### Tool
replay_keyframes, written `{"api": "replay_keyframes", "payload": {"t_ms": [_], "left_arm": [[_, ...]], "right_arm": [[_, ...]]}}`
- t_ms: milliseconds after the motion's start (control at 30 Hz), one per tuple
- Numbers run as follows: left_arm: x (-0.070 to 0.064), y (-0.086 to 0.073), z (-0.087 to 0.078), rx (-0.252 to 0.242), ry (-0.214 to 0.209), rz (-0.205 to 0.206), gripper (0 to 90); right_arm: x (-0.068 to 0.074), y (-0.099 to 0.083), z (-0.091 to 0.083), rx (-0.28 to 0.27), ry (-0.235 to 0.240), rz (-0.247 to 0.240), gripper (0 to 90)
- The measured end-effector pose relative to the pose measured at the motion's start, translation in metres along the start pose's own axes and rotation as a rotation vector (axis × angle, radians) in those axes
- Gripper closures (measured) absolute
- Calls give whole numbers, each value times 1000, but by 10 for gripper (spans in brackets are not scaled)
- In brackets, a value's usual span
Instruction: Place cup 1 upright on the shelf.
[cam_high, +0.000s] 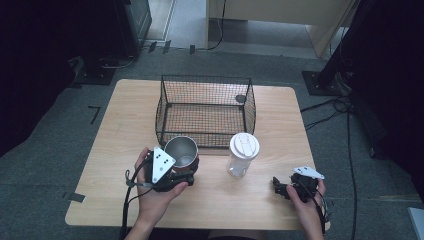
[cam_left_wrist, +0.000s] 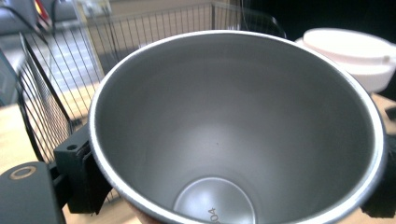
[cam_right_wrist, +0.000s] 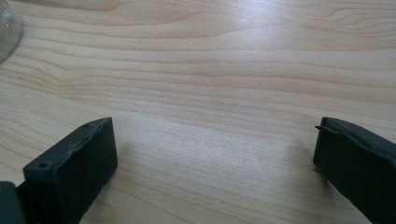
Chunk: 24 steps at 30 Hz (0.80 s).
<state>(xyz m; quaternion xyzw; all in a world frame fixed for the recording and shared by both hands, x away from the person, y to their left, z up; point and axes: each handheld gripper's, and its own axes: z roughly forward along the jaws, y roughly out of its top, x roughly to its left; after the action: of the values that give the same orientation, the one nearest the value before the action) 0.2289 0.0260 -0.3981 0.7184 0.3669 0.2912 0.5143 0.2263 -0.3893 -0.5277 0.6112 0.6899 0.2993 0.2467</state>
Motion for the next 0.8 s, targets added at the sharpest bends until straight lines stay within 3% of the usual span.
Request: {"api": "replay_keyframes", "payload": {"t_ms": [467, 800], "left_arm": [[12, 31, 13, -131, 51, 17, 80], [17, 48, 24, -188, 81, 48, 80]], "right_arm": [[0, 0, 0, 1, 0, 1, 0], [0, 0, 0, 0, 0, 3, 0]]}}
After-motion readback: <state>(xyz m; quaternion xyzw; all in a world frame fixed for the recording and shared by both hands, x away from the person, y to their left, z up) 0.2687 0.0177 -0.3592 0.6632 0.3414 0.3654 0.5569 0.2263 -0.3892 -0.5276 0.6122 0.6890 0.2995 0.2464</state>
